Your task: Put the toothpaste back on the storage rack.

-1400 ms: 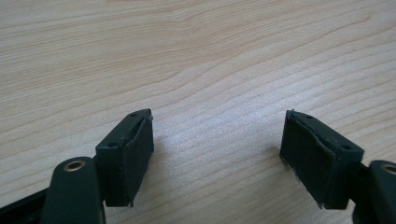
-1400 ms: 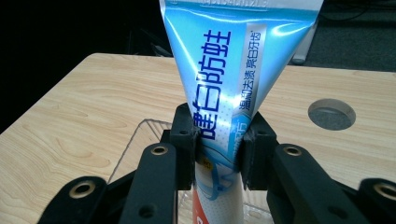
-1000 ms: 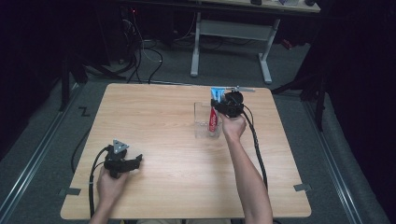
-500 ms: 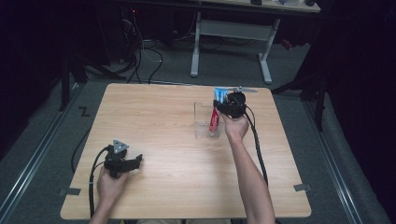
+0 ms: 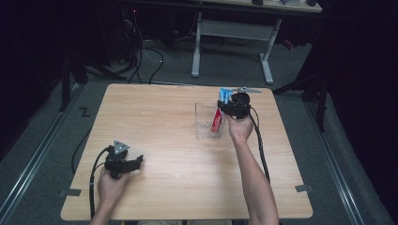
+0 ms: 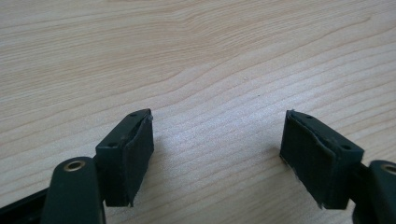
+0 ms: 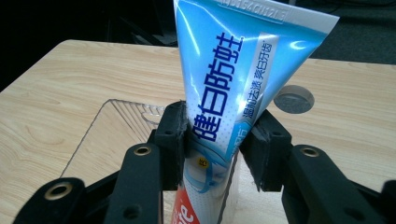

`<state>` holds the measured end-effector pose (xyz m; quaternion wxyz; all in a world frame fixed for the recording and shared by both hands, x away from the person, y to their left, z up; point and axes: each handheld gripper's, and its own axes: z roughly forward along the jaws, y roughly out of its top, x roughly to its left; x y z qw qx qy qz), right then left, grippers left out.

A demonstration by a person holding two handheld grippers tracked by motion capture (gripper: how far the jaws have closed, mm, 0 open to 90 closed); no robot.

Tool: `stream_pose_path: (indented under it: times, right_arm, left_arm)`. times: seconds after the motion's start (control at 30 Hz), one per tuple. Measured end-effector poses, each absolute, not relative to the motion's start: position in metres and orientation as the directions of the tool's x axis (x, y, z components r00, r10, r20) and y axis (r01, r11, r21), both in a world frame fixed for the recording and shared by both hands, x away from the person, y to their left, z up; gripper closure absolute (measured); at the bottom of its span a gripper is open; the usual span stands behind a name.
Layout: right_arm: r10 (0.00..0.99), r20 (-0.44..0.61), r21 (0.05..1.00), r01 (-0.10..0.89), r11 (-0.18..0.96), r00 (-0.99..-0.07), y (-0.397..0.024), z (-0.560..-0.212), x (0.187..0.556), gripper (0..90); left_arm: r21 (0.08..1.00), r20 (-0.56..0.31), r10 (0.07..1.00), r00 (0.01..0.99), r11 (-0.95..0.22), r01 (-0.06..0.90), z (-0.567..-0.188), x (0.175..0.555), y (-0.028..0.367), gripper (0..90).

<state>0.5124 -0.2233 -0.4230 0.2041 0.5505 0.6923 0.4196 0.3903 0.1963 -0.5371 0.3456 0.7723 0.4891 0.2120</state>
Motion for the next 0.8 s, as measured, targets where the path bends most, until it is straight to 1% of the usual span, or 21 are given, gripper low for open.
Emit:
stream_pose_path:
  times: [0.2,0.47,0.8]
  right_arm:
    - [0.935,0.172,0.806,0.590,0.047,-0.310,-0.223,-0.423,0.512,57.4]
    - [0.935,0.191,0.804,0.594,0.025,-0.298,-0.228,-0.422,0.511,48.8]
    - [0.932,0.208,0.807,0.590,0.008,-0.297,-0.234,-0.422,0.508,45.0]
  left_arm:
    - [0.741,-0.011,0.902,0.432,-0.283,0.609,-0.537,0.390,0.196,25.9]
    - [0.741,-0.011,0.902,0.432,-0.283,0.609,-0.537,0.390,0.196,25.9]
    - [0.741,-0.011,0.902,0.432,-0.283,0.609,-0.537,0.390,0.196,25.9]
